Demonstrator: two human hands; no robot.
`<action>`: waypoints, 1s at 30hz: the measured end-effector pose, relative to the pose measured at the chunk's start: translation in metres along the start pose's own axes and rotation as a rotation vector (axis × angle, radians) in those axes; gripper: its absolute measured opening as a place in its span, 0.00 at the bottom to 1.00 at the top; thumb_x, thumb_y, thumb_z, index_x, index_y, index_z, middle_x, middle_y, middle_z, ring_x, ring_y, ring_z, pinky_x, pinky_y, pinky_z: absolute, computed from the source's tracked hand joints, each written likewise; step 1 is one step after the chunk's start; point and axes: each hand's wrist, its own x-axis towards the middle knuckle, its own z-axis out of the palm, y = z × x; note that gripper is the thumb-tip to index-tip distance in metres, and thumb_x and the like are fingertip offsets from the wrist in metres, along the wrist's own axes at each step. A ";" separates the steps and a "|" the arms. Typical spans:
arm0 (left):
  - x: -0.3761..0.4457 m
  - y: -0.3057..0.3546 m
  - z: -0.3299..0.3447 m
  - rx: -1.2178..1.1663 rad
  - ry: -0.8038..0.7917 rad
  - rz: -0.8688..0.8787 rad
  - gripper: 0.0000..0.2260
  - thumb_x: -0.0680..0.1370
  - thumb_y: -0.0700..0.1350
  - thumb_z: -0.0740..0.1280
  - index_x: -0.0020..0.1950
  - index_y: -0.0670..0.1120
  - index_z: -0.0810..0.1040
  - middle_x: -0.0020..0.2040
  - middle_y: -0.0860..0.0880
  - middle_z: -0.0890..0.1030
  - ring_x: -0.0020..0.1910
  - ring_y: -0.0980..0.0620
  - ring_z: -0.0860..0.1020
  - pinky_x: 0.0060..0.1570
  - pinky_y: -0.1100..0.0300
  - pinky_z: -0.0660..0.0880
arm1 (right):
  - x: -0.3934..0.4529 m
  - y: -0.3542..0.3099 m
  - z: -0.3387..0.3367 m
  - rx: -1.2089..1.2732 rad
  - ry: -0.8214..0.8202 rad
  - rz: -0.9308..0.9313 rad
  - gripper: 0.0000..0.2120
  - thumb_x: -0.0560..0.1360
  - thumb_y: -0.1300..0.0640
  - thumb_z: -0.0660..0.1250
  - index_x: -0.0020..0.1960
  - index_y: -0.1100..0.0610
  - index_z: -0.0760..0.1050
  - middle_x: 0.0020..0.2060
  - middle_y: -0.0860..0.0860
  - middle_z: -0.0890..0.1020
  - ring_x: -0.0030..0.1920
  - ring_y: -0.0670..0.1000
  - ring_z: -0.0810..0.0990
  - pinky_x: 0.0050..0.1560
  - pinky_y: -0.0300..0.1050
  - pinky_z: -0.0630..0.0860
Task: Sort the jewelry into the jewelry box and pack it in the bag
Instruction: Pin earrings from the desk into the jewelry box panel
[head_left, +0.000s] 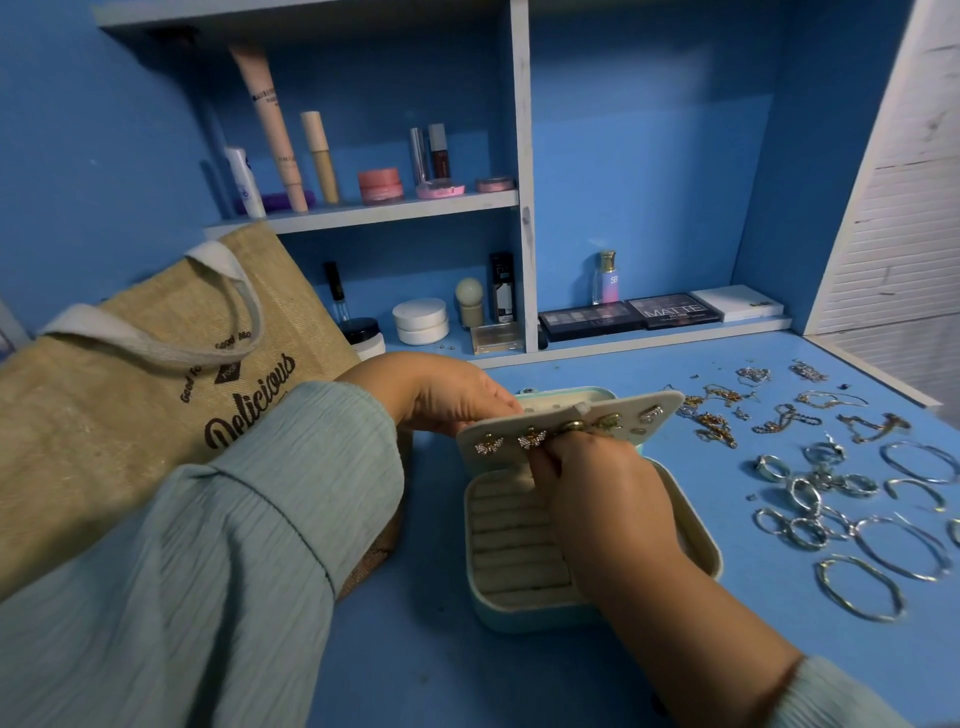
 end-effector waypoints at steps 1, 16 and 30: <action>0.000 0.000 0.000 0.004 -0.006 0.001 0.07 0.78 0.40 0.62 0.42 0.45 0.77 0.27 0.57 0.80 0.26 0.65 0.76 0.28 0.73 0.71 | 0.000 0.000 0.000 0.000 -0.001 0.000 0.15 0.80 0.48 0.54 0.56 0.52 0.77 0.50 0.52 0.80 0.48 0.55 0.78 0.38 0.42 0.66; 0.000 -0.001 -0.002 -0.013 0.006 -0.014 0.05 0.76 0.39 0.65 0.43 0.46 0.79 0.30 0.55 0.81 0.28 0.63 0.77 0.31 0.73 0.73 | 0.000 0.000 0.001 -0.017 0.000 0.003 0.15 0.80 0.48 0.54 0.56 0.51 0.77 0.49 0.51 0.81 0.47 0.54 0.78 0.38 0.42 0.68; -0.026 -0.035 0.013 -0.232 0.440 0.074 0.11 0.80 0.38 0.59 0.53 0.50 0.78 0.37 0.55 0.82 0.37 0.61 0.79 0.45 0.64 0.77 | 0.005 -0.003 0.001 -0.029 -0.016 0.024 0.19 0.80 0.45 0.52 0.50 0.53 0.78 0.43 0.52 0.81 0.42 0.54 0.77 0.38 0.44 0.70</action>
